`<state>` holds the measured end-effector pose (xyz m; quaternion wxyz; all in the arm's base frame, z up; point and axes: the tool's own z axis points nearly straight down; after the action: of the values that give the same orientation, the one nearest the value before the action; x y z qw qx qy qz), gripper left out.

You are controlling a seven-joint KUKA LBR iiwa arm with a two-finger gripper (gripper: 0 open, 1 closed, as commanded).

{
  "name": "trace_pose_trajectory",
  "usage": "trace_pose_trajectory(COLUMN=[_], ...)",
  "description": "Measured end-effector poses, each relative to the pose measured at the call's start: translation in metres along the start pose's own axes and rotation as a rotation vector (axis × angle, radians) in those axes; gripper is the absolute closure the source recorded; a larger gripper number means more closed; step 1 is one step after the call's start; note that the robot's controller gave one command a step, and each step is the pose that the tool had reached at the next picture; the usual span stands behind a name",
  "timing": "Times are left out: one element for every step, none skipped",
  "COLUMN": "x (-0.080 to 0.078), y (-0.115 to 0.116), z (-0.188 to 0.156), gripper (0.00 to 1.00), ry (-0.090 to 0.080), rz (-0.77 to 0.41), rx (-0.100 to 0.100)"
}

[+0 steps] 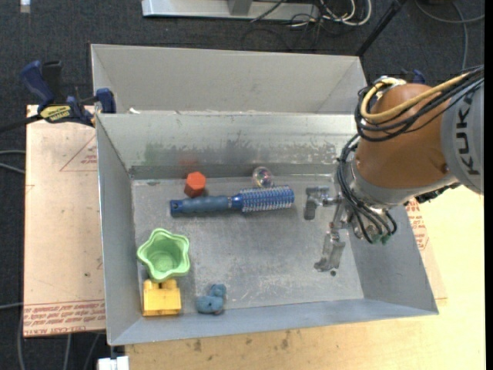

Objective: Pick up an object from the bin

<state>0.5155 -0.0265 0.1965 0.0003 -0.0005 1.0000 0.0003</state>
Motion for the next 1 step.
trace_pose_trajectory(x=[-0.0852], y=[0.0566], z=[0.1069], gripper=[0.0], ry=[-0.004], rz=[-0.156], rx=[-0.002])
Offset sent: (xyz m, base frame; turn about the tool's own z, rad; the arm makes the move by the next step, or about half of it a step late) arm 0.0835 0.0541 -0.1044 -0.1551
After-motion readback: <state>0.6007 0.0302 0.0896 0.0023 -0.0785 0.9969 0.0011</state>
